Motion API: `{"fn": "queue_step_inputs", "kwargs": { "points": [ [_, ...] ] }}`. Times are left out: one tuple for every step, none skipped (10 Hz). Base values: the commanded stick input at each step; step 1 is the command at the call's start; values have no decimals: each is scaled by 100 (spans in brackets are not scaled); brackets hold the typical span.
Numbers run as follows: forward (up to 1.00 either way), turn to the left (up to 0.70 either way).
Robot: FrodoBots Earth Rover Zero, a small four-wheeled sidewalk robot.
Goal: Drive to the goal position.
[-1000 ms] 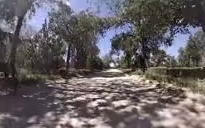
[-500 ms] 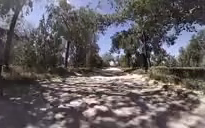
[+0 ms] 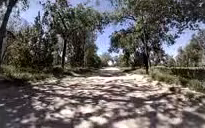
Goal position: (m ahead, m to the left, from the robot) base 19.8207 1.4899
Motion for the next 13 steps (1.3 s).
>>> {"fn": "queue_step_inputs", "kwargs": {
  "points": [
    [70,1],
    [70,1],
    [70,1],
    [70,1],
    [70,1],
    [70,1],
    [70,1],
    [70,1],
    [70,1],
    [70,1],
    [70,1],
    [70,1],
    [70,1]
  ]
}}
